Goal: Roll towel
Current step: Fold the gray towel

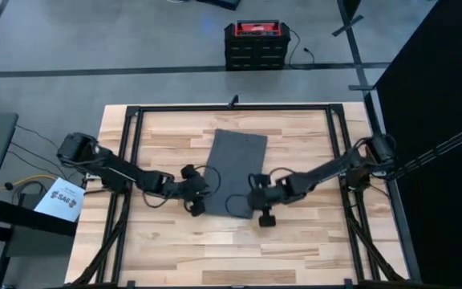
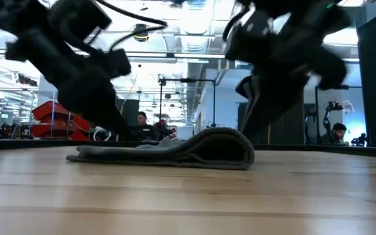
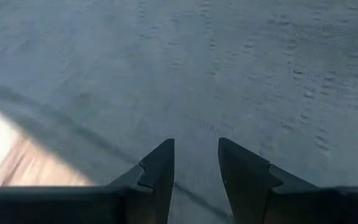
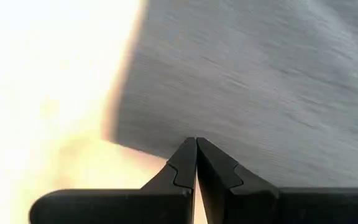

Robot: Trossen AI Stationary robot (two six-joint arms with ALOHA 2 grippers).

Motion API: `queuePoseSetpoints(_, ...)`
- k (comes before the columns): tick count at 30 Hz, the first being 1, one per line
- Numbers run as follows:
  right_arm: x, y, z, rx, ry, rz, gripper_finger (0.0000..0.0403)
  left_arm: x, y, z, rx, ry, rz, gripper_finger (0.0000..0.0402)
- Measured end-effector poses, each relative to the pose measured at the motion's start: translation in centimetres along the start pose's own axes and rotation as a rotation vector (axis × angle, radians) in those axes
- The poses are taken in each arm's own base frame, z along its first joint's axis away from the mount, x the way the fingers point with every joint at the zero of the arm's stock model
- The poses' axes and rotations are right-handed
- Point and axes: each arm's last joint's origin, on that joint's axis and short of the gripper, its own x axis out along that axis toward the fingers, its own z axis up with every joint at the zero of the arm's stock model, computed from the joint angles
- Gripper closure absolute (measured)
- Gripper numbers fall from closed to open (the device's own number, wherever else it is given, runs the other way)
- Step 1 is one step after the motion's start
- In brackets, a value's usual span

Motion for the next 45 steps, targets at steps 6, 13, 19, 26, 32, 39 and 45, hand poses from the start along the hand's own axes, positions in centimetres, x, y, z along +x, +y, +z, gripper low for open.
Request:
queuePoseSetpoints(6,0.5,2.4,0.3,-0.001,-0.085,0.055,0.0403,2.6,0.9,0.0,0.062,0.050,0.056,0.0291)
queuePoseSetpoints(13,4.4,2.1,-0.7,0.013,-0.032,0.031,0.0403,2.4,1.1,1.7,0.074,0.049,0.070,0.0291)
queuePoseSetpoints(19,3.8,3.1,-1.6,-0.003,0.037,0.015,0.0403,1.7,1.5,1.6,0.014,0.122,0.114,0.0291)
queuePoseSetpoints(26,1.6,3.6,-3.3,-0.002,0.207,-0.046,0.0403,1.5,0.6,1.5,-0.078,0.103,0.094,0.0291)
queuePoseSetpoints(32,-1.0,3.4,-4.9,-0.011,0.329,-0.219,0.0403,0.7,-2.0,1.7,-0.134,0.019,-0.019,0.0291)
queuePoseSetpoints(39,-3.4,2.4,-6.7,0.044,0.278,-0.265,0.0403,0.1,-4.3,1.7,-0.161,-0.060,-0.119,0.0291)
queuePoseSetpoints(45,-5.3,1.4,-8.3,0.191,-0.009,-0.146,0.0403,2.3,-5.9,-0.9,-0.102,0.032,-0.089,0.0291)
